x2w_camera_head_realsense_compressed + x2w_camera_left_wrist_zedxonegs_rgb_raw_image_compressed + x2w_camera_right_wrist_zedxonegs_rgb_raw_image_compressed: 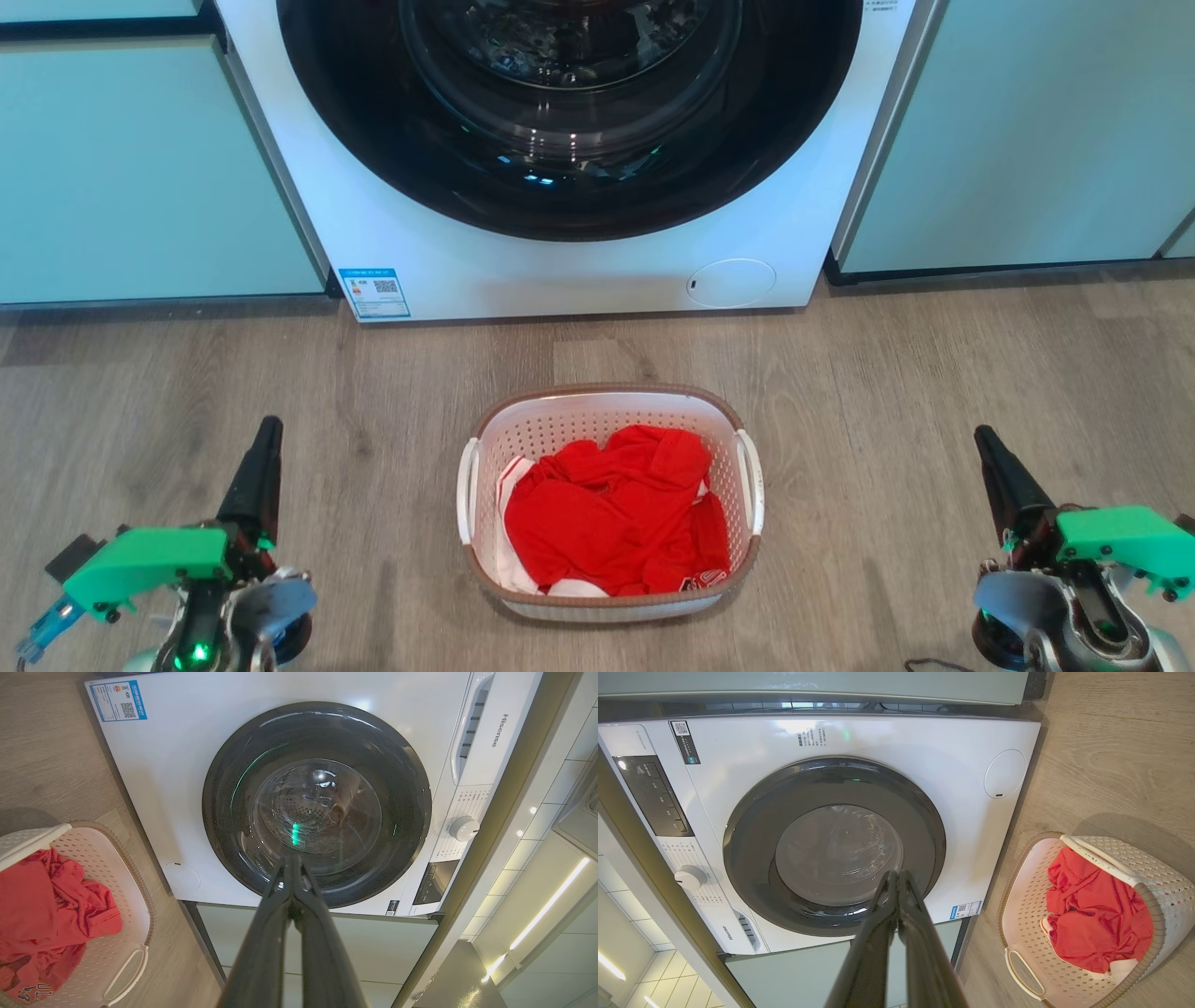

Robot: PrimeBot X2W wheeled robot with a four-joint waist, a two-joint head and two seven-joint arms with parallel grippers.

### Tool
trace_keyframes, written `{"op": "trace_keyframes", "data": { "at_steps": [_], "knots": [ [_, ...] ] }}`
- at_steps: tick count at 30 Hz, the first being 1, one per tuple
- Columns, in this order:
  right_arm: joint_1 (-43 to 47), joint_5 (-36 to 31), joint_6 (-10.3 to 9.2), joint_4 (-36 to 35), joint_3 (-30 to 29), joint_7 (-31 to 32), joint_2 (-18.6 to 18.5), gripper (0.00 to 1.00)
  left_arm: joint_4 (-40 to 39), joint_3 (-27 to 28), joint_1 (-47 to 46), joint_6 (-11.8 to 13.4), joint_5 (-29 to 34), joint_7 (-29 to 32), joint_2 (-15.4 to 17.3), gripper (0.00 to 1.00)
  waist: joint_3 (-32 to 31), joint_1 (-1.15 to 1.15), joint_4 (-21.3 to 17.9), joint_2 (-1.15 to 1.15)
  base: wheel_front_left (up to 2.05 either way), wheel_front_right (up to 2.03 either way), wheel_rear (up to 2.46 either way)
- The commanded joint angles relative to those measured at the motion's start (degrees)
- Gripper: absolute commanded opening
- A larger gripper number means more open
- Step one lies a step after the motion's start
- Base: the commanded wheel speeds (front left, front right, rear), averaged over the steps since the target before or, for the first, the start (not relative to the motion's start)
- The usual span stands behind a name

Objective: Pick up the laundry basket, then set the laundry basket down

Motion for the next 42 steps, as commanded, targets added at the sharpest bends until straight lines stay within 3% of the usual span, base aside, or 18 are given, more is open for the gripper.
{"op": "trace_keyframes", "data": {
  "at_steps": [1, 21, 22, 26, 42],
  "knots": [
    [-2.8, -0.6, -0.08, -2.0, 1.0, 0.4, -0.4, 0.0, -1.7, 2.1, -3.1, -0.4, 0.5, 0.4, 0.3, 0.0, 0.0, 0.0, 0.0, 0.0, 0.0, 0.0, 0.0],
    [-2.8, -0.6, -0.08, -2.0, 1.0, 0.4, -0.4, 0.0, -1.7, 2.1, -3.1, -0.4, 0.5, 0.4, 0.3, 0.0, 0.0, 0.0, 0.0, 0.0, 0.0, 0.0, 0.0],
    [0.0, 0.0, 0.0, 0.0, 0.0, 0.0, 0.0, 1.0, 0.0, 0.0, 0.0, 0.0, 0.0, 0.0, 0.0, 1.0, 0.0, 0.0, 0.0, 0.0, 0.0, 0.0, 0.0],
    [1.3, -0.1, 0.0, 2.6, 0.6, -0.3, 0.4, 1.0, 2.5, -0.4, 1.7, 0.1, 0.1, -0.4, -0.1, 1.0, 0.0, 0.0, 0.0, 0.0, 0.0, 0.0, 0.0],
    [0.9, -2.9, -0.01, 1.6, 2.5, -2.9, 0.3, 1.0, 0.1, -1.0, 2.0, 0.4, 3.5, -2.9, 0.0, 1.0, 0.0, 0.0, -0.1, 0.0, 0.0, 0.0, 0.0]
  ]
}}
